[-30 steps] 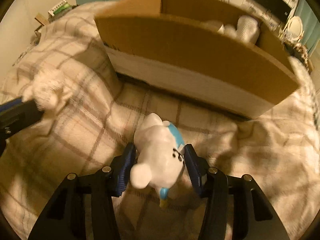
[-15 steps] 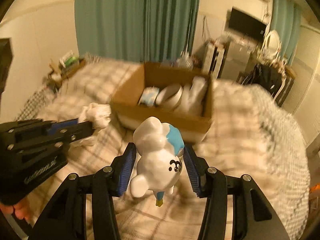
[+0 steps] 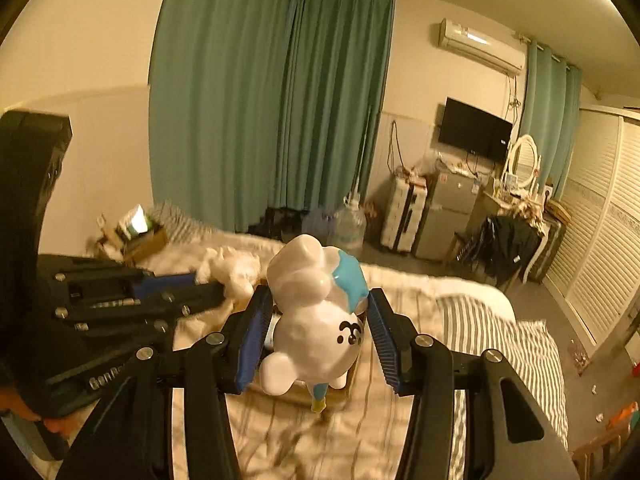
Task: Organize objects
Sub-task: 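Carry the plush toy and cloth into the box and open both tools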
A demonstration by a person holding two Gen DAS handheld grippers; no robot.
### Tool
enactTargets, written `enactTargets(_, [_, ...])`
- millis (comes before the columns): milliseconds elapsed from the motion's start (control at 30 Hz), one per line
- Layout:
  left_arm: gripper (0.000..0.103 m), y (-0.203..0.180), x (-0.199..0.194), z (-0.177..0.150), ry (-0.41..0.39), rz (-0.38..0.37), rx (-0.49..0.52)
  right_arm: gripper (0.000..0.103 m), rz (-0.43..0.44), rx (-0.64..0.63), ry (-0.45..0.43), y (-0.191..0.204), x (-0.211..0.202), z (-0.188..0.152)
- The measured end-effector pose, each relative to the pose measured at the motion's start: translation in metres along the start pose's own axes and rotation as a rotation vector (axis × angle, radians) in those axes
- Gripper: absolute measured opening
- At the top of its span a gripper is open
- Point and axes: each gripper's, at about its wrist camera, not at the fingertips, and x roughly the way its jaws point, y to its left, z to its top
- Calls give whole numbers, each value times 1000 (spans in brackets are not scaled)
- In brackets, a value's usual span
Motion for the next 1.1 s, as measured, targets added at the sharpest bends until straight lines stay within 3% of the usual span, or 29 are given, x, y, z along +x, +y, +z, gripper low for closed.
enactTargets(133, [10,6,18,25,-10,48,21,48,-10,-4,4,-8,30,26])
enactTargets(267, [10,19,59,34,20,65,9,48,-10,8,36,-17,68,31])
enactTargets(467, [10,42,128,12,100,81,-2,48,12,33,125,-29,144,10])
enactTargets(700, [10,76,209,-31,204,113,-39,48,40,65,234,-40,230,-40])
enactTargets(867, [13,86,240,-53,246,117,-58,48,89,97,247,-45,259,-63])
enactTargets(900, [17,85,243,-56,252,114,-56,50,96,110,241,-46,263,-66])
enactTargets(967, [40,85,246,-62,265,107,-52,66,97,120,230,-49,265,-71])
enactTargets(1000, [60,84,247,-64,264,110,-53,74,86,115,219,-48,264,-70])
enactTargets(1033, [72,83,246,-65,255,117,-56,74,75,109,205,-48,260,-69])
enactTargets(1100, [74,81,240,-67,248,128,-64,74,63,114,191,-48,252,-64])
